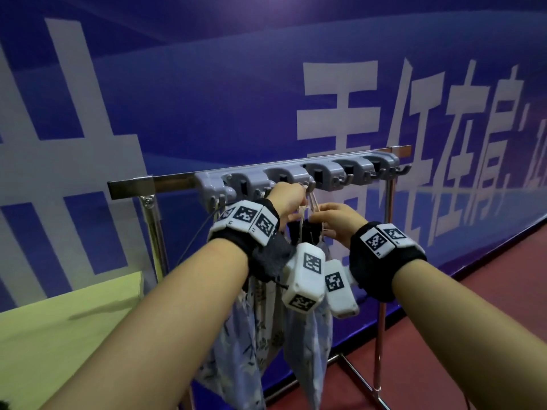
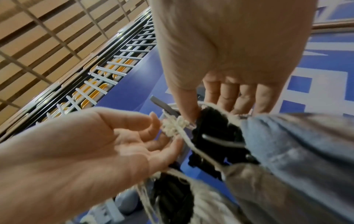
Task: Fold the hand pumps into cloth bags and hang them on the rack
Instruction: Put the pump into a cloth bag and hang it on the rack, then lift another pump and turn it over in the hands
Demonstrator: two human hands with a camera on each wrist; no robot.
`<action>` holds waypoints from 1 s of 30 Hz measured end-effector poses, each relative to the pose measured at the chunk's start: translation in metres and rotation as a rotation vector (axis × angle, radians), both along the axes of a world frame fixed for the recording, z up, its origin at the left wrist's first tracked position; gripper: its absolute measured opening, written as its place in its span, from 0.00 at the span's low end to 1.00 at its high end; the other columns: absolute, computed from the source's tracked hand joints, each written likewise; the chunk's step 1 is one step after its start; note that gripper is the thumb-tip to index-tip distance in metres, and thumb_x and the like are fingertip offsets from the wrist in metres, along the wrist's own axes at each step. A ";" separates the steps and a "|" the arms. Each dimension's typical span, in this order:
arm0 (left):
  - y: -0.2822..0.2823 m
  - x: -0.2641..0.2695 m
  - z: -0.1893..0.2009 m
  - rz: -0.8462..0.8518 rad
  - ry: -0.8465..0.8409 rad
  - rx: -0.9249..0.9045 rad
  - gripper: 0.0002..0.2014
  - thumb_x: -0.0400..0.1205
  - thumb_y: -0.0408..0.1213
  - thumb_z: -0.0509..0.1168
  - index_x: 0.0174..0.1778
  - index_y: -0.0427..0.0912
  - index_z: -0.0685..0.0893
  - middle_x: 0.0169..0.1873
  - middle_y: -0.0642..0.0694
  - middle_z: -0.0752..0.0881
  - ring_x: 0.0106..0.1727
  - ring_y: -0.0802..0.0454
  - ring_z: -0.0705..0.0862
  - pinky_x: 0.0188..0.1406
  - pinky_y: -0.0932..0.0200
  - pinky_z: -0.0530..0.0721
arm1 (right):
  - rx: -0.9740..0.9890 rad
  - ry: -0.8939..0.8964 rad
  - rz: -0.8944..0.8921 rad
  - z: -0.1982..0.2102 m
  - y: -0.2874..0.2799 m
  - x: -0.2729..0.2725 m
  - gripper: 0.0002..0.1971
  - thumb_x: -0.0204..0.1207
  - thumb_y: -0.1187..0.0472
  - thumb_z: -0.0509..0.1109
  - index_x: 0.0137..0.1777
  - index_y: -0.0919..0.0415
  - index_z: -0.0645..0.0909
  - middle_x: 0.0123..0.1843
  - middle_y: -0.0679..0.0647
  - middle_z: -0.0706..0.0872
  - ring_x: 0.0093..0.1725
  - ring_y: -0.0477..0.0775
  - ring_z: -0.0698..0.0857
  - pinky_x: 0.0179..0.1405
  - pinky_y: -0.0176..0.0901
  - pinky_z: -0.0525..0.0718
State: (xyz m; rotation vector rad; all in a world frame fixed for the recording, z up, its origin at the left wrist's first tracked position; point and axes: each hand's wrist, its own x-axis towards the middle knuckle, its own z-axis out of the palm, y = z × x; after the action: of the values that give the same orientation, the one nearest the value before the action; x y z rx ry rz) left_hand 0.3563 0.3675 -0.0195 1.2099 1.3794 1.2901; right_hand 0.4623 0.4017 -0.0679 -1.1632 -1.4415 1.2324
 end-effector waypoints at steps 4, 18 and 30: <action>-0.028 -0.003 0.008 -0.085 0.101 -0.037 0.12 0.80 0.20 0.54 0.38 0.41 0.76 0.38 0.45 0.76 0.45 0.50 0.76 0.42 0.57 0.79 | -0.006 -0.050 -0.081 0.005 -0.014 0.000 0.09 0.73 0.73 0.67 0.36 0.59 0.77 0.41 0.58 0.79 0.48 0.55 0.80 0.48 0.47 0.82; -0.138 -0.084 0.025 -0.054 0.291 0.061 0.13 0.82 0.22 0.56 0.38 0.44 0.75 0.33 0.48 0.79 0.30 0.55 0.77 0.33 0.60 0.77 | -0.018 -0.090 -0.166 0.033 -0.114 -0.031 0.10 0.76 0.65 0.65 0.35 0.55 0.70 0.47 0.57 0.78 0.39 0.52 0.79 0.42 0.43 0.80; -0.224 -0.174 0.011 0.099 0.258 0.054 0.12 0.81 0.24 0.57 0.37 0.45 0.76 0.36 0.49 0.81 0.32 0.55 0.79 0.34 0.59 0.79 | -0.036 -0.124 0.039 0.027 -0.200 -0.137 0.14 0.77 0.69 0.62 0.31 0.58 0.69 0.28 0.54 0.71 0.21 0.47 0.74 0.26 0.38 0.71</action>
State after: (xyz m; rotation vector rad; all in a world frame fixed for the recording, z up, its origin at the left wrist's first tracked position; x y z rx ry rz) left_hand 0.1822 0.1438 -0.0082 1.3978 1.6145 1.2791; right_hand 0.3251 0.2014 -0.0408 -1.2597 -1.5452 1.2355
